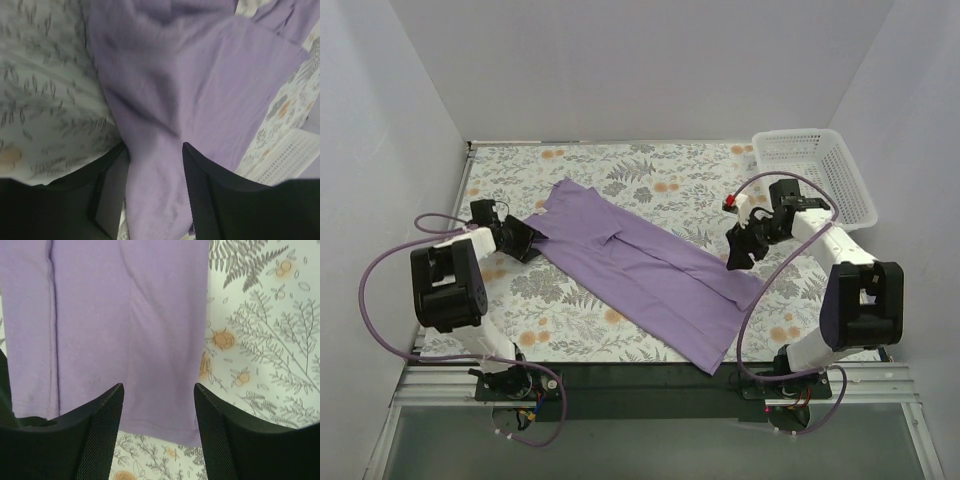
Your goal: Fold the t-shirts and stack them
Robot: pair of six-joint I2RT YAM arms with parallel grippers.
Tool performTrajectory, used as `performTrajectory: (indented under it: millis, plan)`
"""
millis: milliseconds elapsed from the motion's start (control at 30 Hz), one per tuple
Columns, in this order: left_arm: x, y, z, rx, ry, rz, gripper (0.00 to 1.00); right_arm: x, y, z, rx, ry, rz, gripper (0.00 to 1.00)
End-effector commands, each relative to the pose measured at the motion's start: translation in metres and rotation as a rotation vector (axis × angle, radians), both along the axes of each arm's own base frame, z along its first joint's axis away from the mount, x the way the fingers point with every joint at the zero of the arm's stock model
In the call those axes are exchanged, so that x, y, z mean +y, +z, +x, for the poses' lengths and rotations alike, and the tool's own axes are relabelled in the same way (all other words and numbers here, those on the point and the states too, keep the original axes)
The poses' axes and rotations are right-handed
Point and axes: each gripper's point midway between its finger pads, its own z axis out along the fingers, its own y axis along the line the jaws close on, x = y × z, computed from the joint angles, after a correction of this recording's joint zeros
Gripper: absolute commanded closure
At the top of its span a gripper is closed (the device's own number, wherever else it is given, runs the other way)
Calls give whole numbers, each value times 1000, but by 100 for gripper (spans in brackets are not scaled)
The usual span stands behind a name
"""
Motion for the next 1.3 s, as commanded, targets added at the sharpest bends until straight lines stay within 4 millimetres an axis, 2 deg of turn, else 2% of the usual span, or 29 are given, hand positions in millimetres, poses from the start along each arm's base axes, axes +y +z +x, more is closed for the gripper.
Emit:
performTrajectory:
  millis: [0, 233, 267, 300, 333, 367, 433, 500, 533, 567, 600, 633, 667, 700, 733, 767, 800, 833, 867, 900, 933, 967, 1000, 1033, 1067, 1133, 1167, 1233, 1267]
  plan:
    - [29, -38, -6, 169, 31, 147, 56, 27, 22, 15, 3, 36, 158, 35]
    - [52, -47, 31, 206, -18, 242, 67, 52, 13, 47, -22, 82, 118, 36]
    - [58, -38, 50, 173, -20, 261, 67, 57, 13, 51, -28, 88, 112, 36]
    - [58, -49, 50, 208, -50, 264, 67, 67, 13, 62, -45, 100, 100, 37]
    - [63, -47, 68, 190, -60, 267, 67, 74, 14, 66, -45, 99, 98, 38]
    - [60, -59, 60, 233, -79, 259, 67, 81, 14, 71, -50, 102, 97, 38]
    - [65, -49, 85, 205, -91, 266, 67, 101, 10, 86, -59, 109, 105, 39]
    - [65, -45, 110, 175, -118, 248, 67, 121, 26, 115, -85, 59, 163, 40]
    - [63, -44, 118, 161, -129, 233, 66, 130, 13, 123, -33, 44, 188, 41]
    - [61, -47, 125, 152, -144, 212, 65, 143, 31, 144, -30, -15, 233, 41]
    - [60, -29, 145, 88, -160, 206, 63, 153, 31, 153, -8, -28, 252, 41]
    - [62, -21, 152, 66, -160, 207, 60, 164, 11, 160, 64, -42, 270, 40]
    - [63, -4, 162, 22, -160, 223, 57, 174, 10, 166, 131, -104, 295, 39]
    - [68, 11, 171, -27, -160, 254, 51, 189, 25, 181, 115, -105, 332, 37]
    - [71, 27, 178, -66, -151, 279, 46, 199, 3, 185, 177, -126, 337, 36]
    - [75, 59, 182, -134, -141, 315, 43, 207, 0, 190, 237, -191, 352, 36]
    - [78, 78, 187, -187, -131, 345, 40, 222, 9, 201, 207, -191, 385, 35]
    - [79, 82, 180, -189, -123, 363, 39, 227, -7, 207, 226, -216, 384, 34]
    - [78, 117, 174, -255, -107, 379, 37, 236, -10, 210, 255, -282, 391, 34]
    - [76, 129, 171, -307, -102, 384, 37, 243, -13, 223, 214, -298, 411, 33]
    - [67, 137, 163, -337, -118, 361, 36, 247, -14, 231, 186, -319, 411, 33]
    - [59, 142, 140, -343, -127, 348, 36, 255, -16, 234, 180, -331, 411, 30]
    - [54, 147, 131, -370, -134, 340, 36, 259, -32, 236, 193, -342, 400, 30]
    - [49, 150, 119, -383, -140, 329, 36, 265, -23, 243, 173, -342, 417, 30]
    - [37, 144, 90, -378, -161, 296, 36, 270, -28, 243, 189, -351, 420, 30]
    - [26, 143, 67, -409, -175, 275, 36, 273, -43, 244, 207, -369, 408, 34]
    - [16, 138, 43, -413, -196, 250, 36, 276, -46, 243, 211, -368, 405, 36]
    - [4, 131, 21, -415, -218, 214, 36, 276, -60, 241, 222, -377, 387, 43]
    - [-3, 137, 9, -440, -239, 196, 36, 274, -62, 243, 221, -387, 381, 46]
